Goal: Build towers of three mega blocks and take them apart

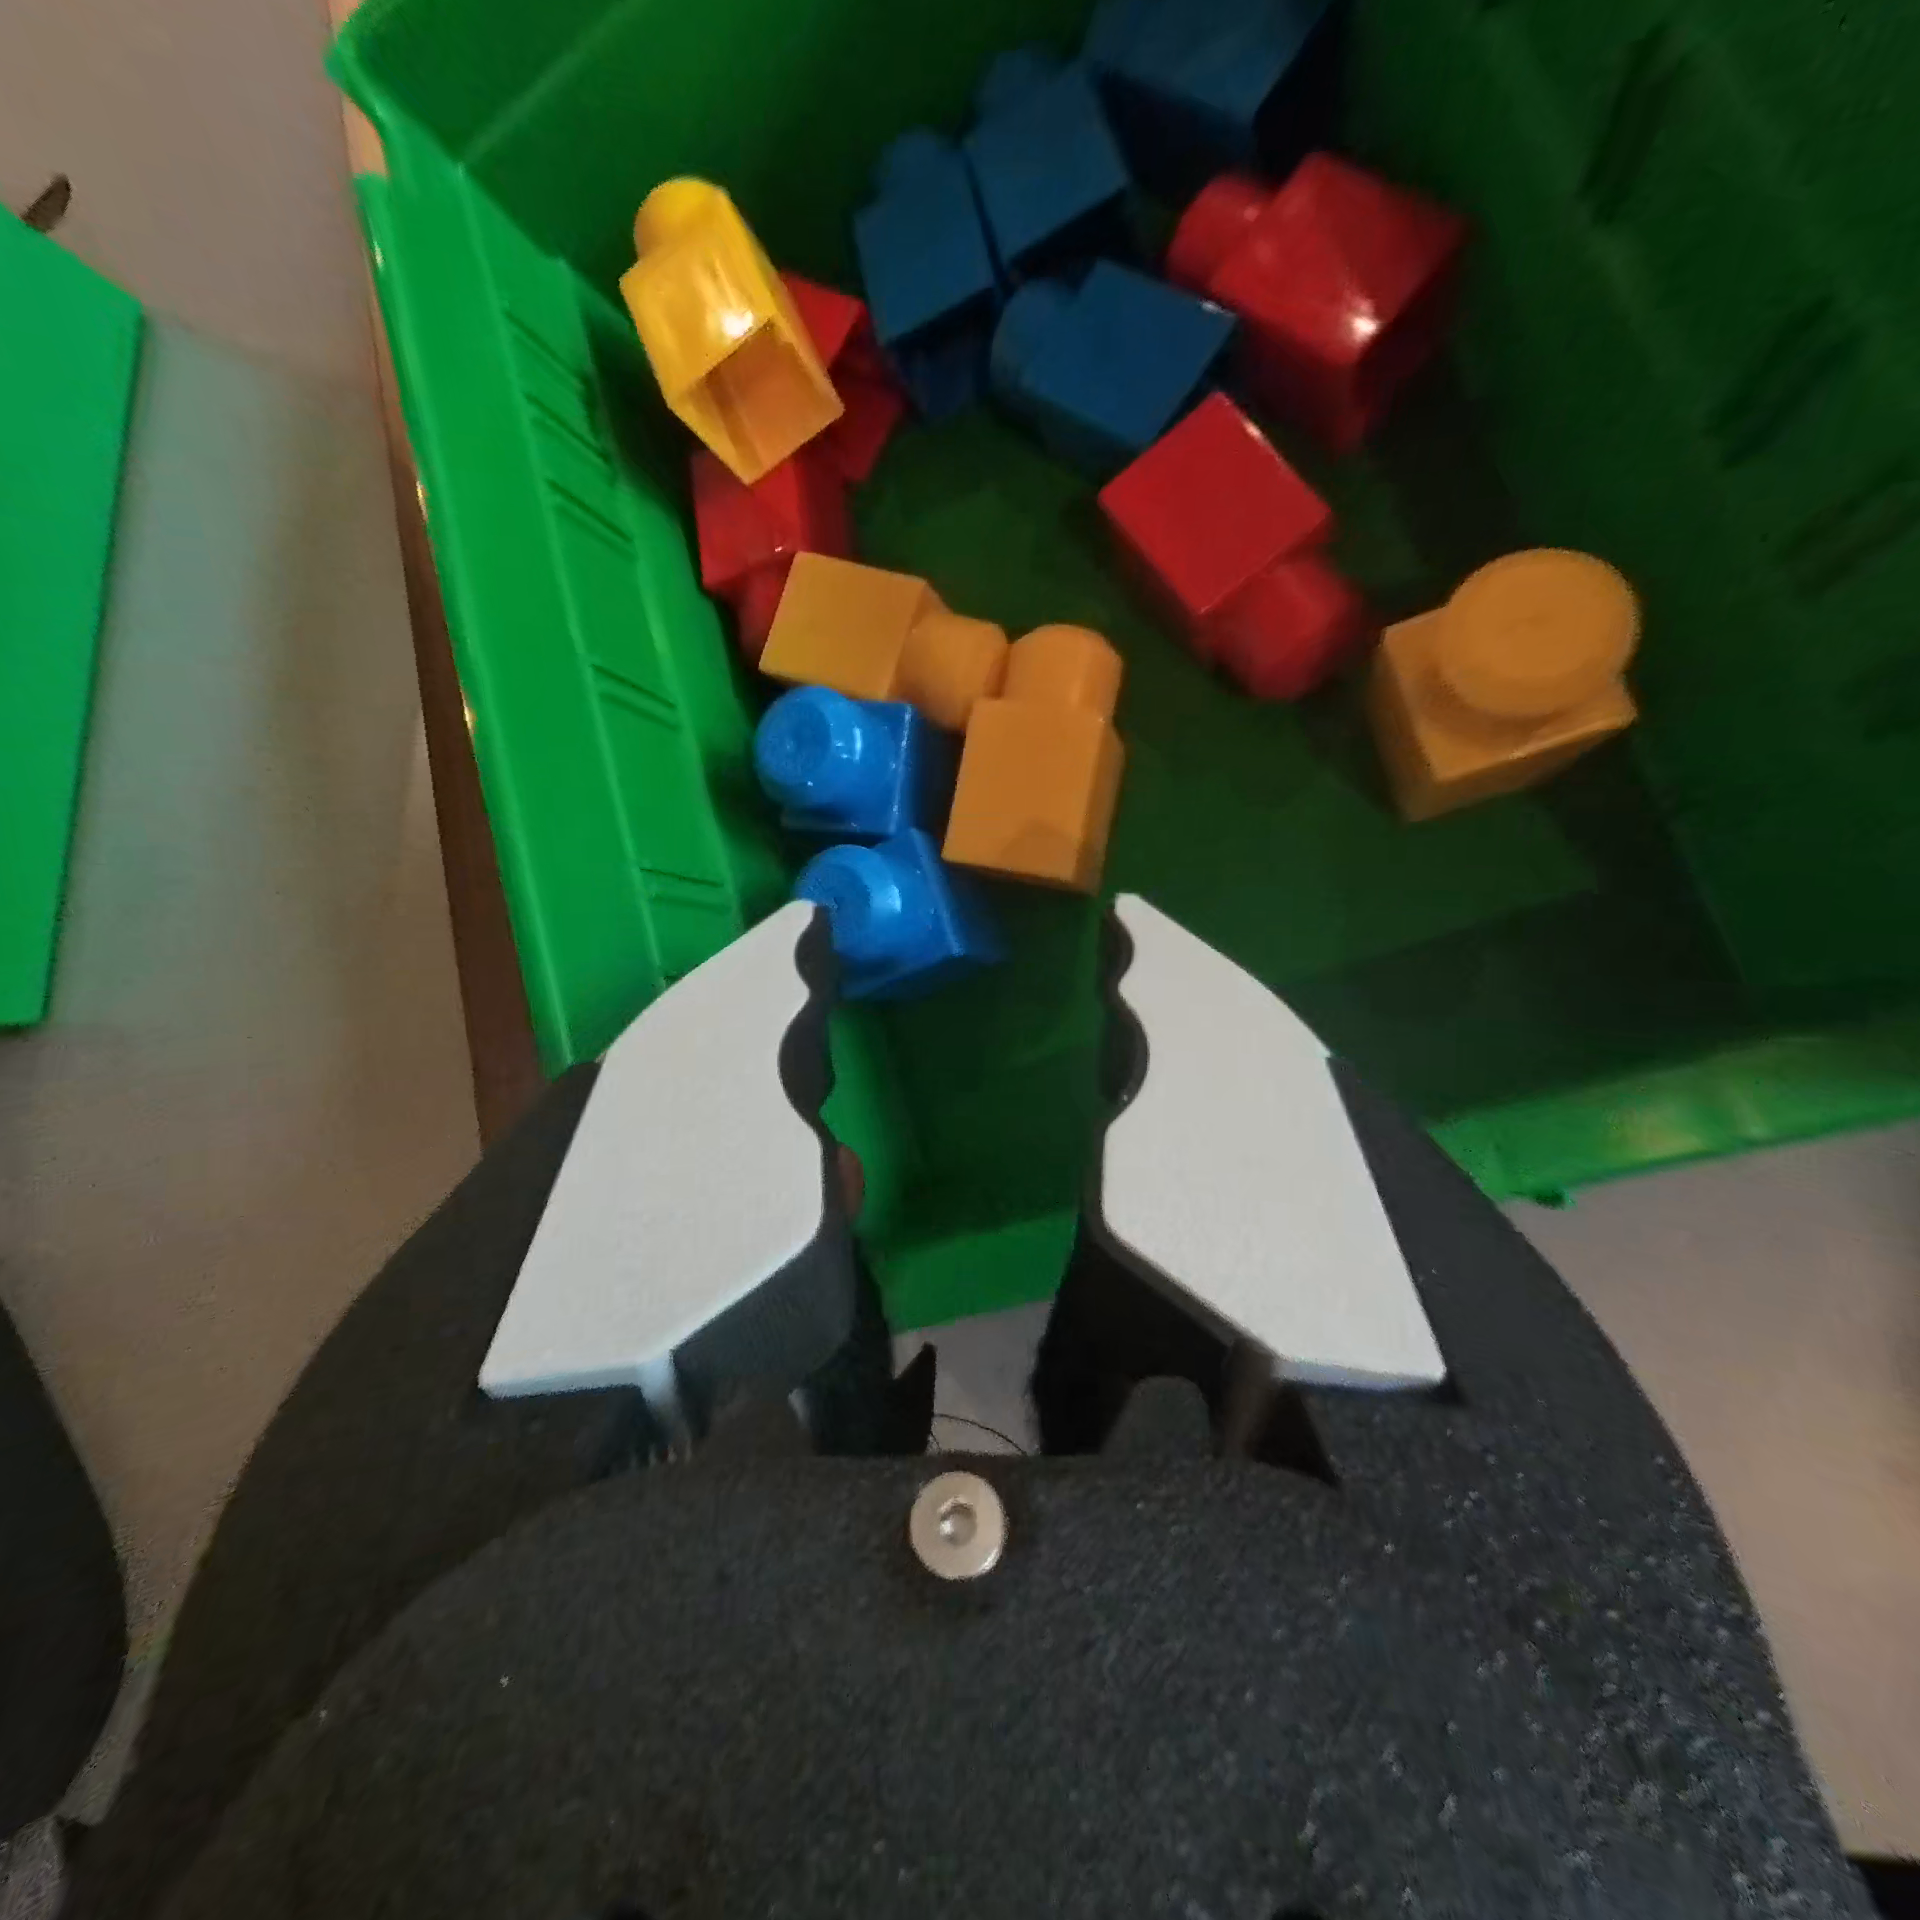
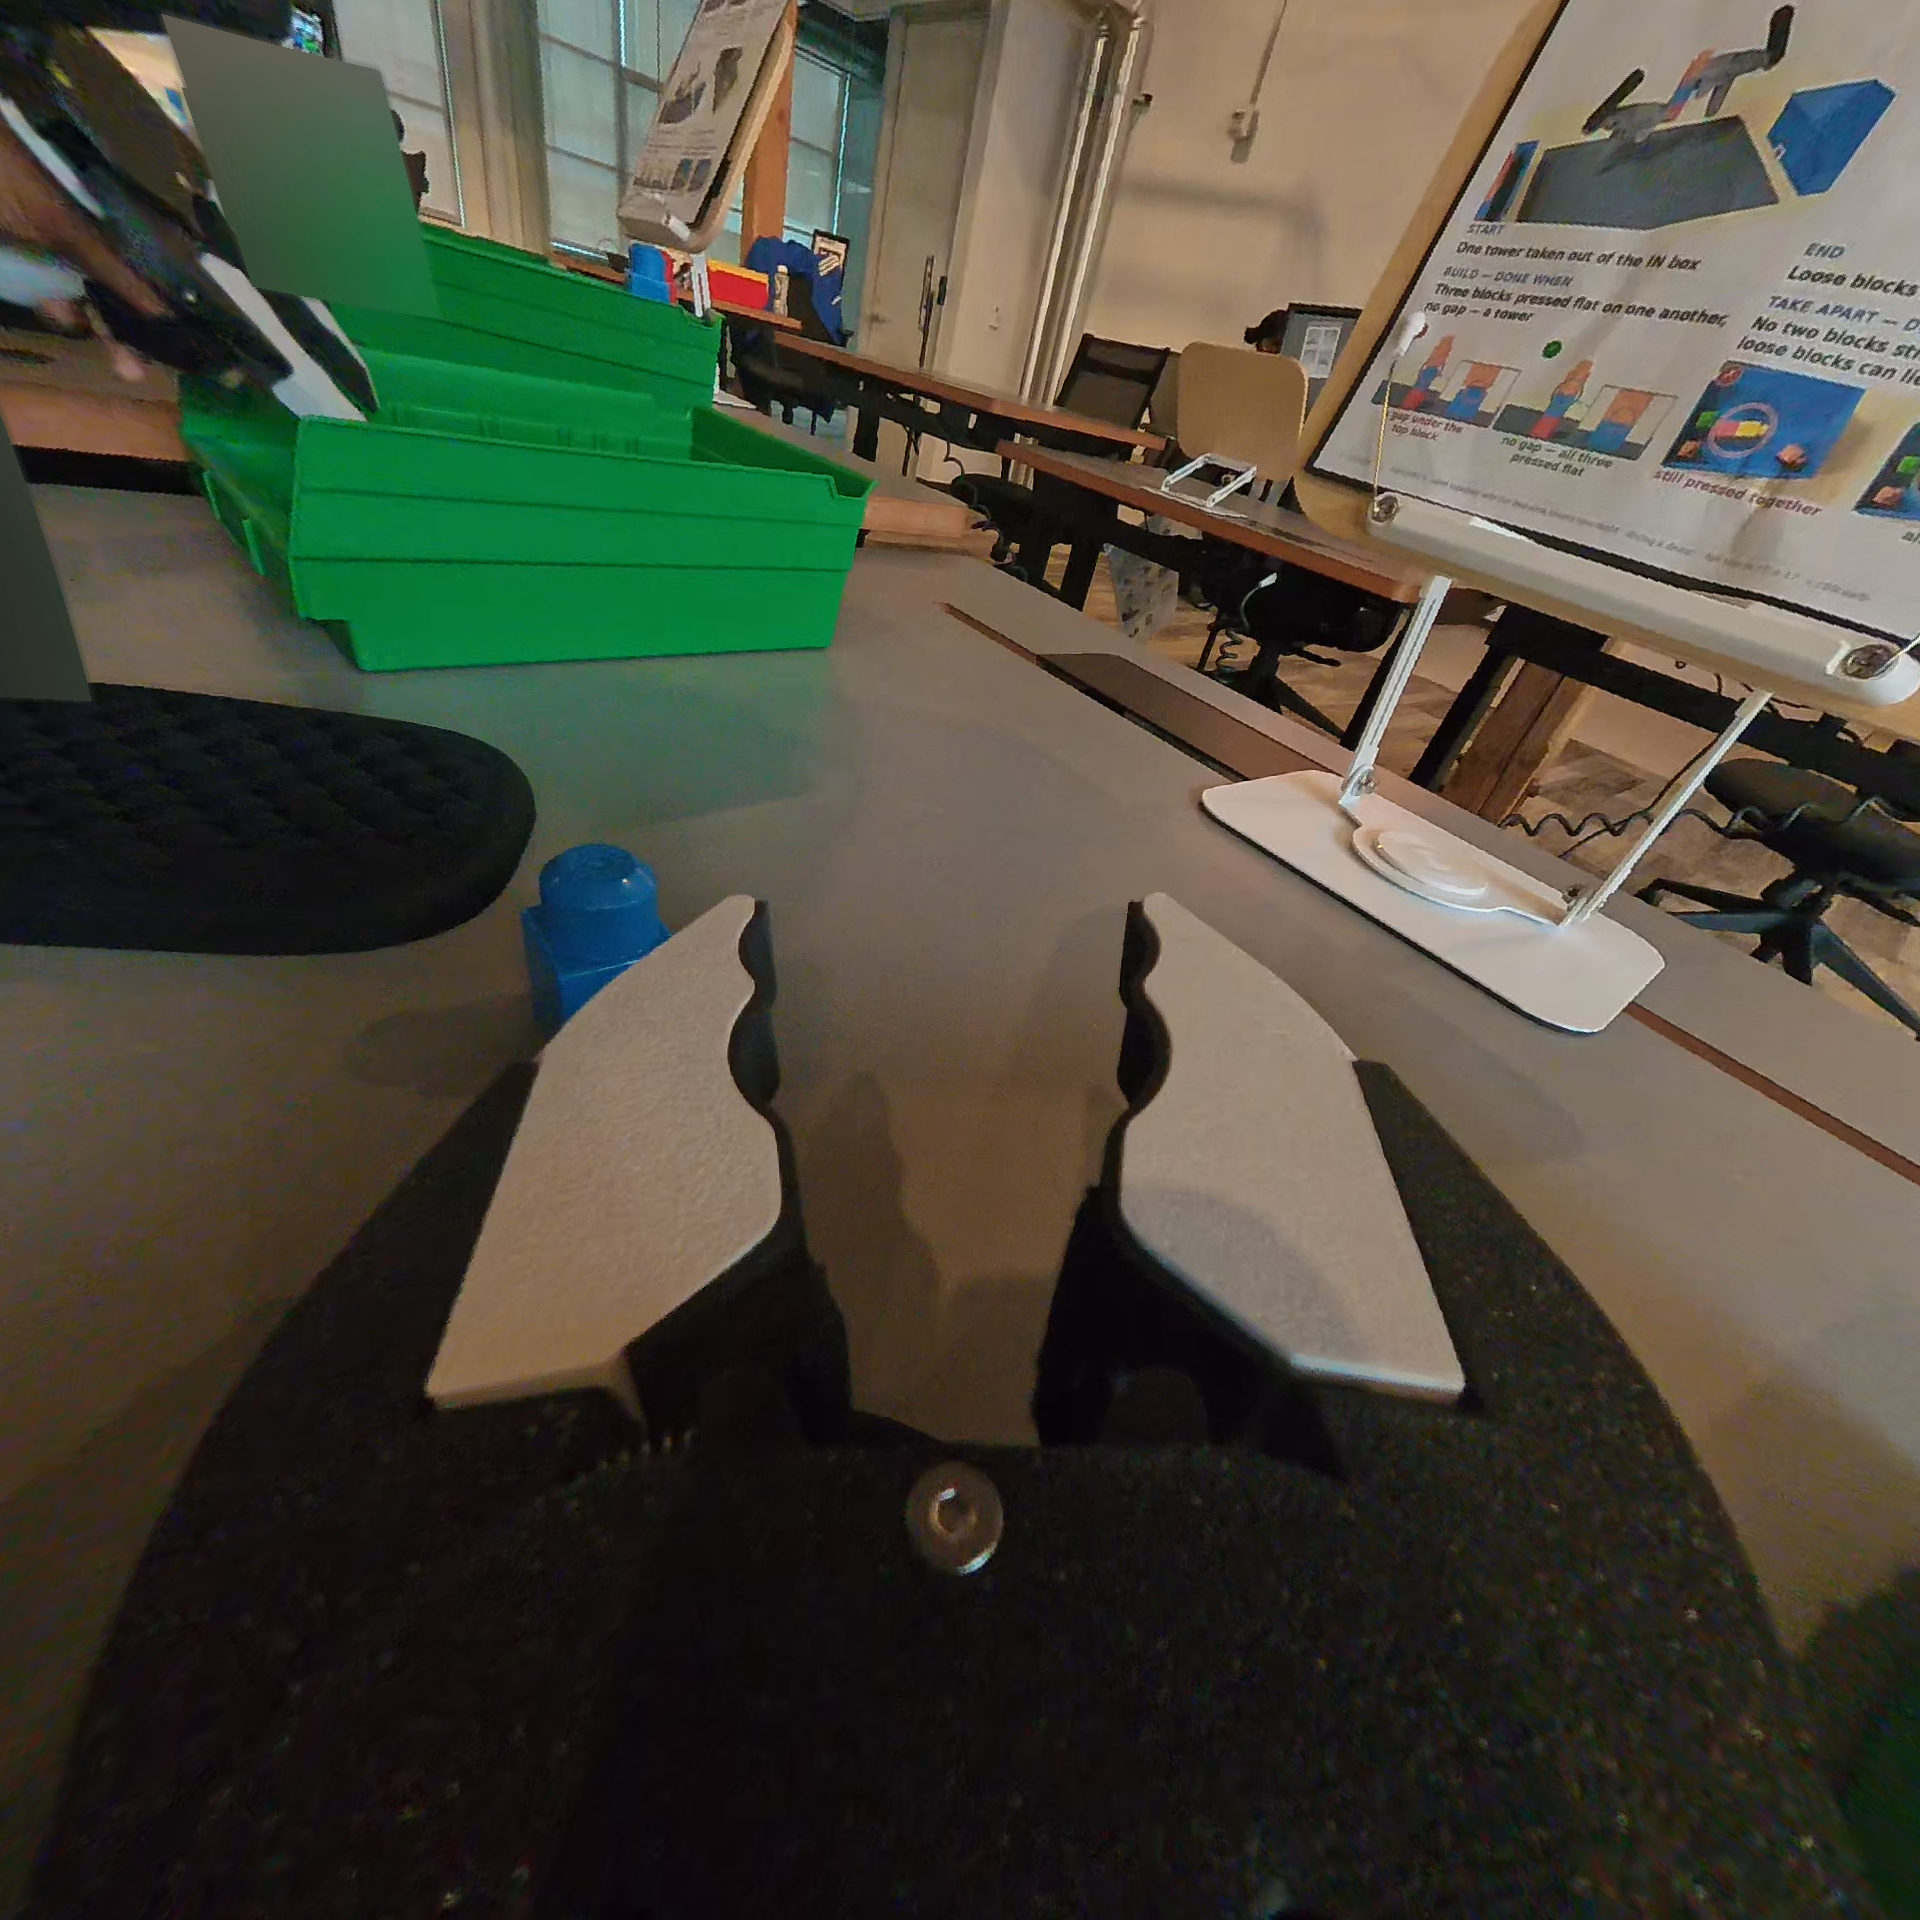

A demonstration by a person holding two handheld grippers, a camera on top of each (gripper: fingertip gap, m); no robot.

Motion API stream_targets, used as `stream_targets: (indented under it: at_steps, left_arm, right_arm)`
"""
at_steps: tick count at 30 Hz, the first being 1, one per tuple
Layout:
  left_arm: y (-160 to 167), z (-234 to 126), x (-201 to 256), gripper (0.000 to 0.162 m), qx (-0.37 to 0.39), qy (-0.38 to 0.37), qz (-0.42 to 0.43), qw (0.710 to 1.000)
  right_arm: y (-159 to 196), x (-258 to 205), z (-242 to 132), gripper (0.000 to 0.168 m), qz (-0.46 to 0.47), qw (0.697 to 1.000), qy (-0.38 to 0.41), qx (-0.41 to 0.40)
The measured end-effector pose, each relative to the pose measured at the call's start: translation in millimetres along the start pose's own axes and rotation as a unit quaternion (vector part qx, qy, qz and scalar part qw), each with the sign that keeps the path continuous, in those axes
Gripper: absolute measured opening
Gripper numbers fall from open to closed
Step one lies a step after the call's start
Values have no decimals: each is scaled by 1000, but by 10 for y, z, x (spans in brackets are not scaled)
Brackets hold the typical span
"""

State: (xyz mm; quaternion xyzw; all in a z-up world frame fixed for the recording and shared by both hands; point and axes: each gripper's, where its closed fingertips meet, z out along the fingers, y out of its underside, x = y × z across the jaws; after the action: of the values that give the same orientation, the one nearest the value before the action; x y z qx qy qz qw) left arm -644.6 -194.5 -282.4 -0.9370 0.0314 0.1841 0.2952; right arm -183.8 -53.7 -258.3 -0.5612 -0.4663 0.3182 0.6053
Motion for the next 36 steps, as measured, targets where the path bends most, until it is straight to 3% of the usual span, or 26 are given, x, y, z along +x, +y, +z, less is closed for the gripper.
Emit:
stream_targets:
  at_steps: [7,22,30,36]
  left_arm:
    - [86,184,-159,47,-23,-35,-44,998]
    - [330,513,-98,43,-99,-11,-82,992]
    - [200,247,-109,41,-56,-13,-77,995]
    - [-188,-179,31,41,6,-2,-25,1000]
  right_arm:
    - [3,3,3,64,3,1000,-1,0]
    - [9,9,7,64,5,1000,-1,-2]
    - [18,7,17,64,5,1000,-3,-6]
    - [18,1,18,64,1,1000,-3,-6]
